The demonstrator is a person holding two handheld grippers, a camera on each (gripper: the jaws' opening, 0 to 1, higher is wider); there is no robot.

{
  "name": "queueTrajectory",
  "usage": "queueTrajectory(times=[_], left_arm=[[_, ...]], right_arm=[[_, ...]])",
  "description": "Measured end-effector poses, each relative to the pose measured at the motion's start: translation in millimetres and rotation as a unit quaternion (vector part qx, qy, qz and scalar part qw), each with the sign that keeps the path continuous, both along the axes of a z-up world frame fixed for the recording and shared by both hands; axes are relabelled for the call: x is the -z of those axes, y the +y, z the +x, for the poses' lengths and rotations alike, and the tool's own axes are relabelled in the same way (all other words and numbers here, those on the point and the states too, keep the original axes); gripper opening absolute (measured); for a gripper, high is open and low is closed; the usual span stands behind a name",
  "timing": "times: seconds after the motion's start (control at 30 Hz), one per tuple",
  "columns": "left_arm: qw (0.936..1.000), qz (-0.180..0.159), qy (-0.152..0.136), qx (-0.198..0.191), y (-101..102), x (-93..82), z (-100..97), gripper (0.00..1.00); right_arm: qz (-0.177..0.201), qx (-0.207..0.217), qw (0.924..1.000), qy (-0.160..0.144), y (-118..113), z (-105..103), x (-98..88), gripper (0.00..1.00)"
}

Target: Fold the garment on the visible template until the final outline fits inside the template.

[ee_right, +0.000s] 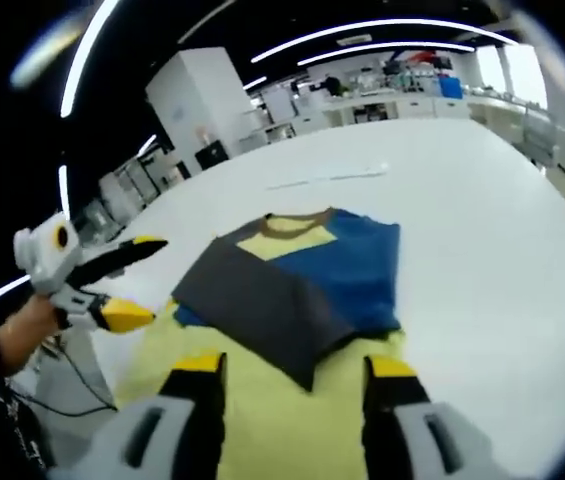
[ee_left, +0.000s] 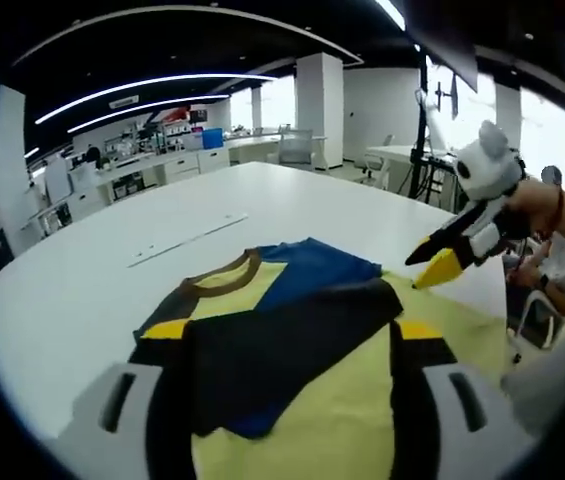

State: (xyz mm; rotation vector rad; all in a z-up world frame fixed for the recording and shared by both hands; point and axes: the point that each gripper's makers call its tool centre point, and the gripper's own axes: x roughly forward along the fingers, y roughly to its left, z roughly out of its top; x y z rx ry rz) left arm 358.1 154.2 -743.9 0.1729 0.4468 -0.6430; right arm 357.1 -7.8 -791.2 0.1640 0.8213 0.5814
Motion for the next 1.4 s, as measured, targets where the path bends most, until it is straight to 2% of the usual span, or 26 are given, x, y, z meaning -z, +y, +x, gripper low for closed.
queueTrajectory(times=[0.37, 0.47, 0.53, 0.63, 0.77, 0.97, 1.07, 1.2, 1.3, 1.4], left_arm=[[0.9998, -0.004, 0.004, -0.022, 32, 0.7, -19.6, 0.76], [0.9996, 0.011, -0.006, -0.027, 41, 3.1, -24.8, 0.75], [0.9993, 0.015, -0.001, -0.035, 53, 9.1, -24.6, 0.74], [0.9989, 0.002, 0.007, -0.047, 58, 11.8, -29.4, 0.74], [0.9982, 0.009, 0.005, -0.059, 67, 17.4, -35.8, 0.73], [0.9978, 0.015, 0.021, -0.062, 72, 27.0, -51.4, 0.72], [0.9971, 0.003, 0.021, -0.073, 80, 27.5, -55.2, 0.72], [0.9957, -0.008, 0.033, -0.086, 86, 31.1, -61.5, 0.71], [0.9953, 0.001, 0.033, -0.091, 92, 32.2, -64.1, 0.7], [0.9933, -0.018, 0.037, -0.108, 98, 31.3, -65.0, 0.7]], right_arm=[[-0.006, 0.024, 0.9996, 0.014, 0, 19, 16.3, 0.36], [-0.013, 0.032, 0.9992, 0.022, -2, 20, 21.9, 0.32], [-0.016, 0.044, 0.9986, 0.025, -4, 24, 27.3, 0.3], [-0.008, 0.059, 0.9977, 0.034, -5, 29, 32.6, 0.26], [-0.003, 0.074, 0.9964, 0.041, -7, 34, 36.7, 0.2], [0.004, 0.09, 0.9943, 0.057, -7, 35, 44.2, 0.13], [0.01, 0.094, 0.9938, 0.059, -6, 37, 46.9, 0.1], [0.009, 0.097, 0.9936, 0.057, -5, 37, 48.1, 0.0], [0.006, 0.091, 0.9947, 0.049, -1, 36, 47.4, 0.0], [0.002, 0.08, 0.996, 0.04, -1, 35, 44.4, 0.0]])
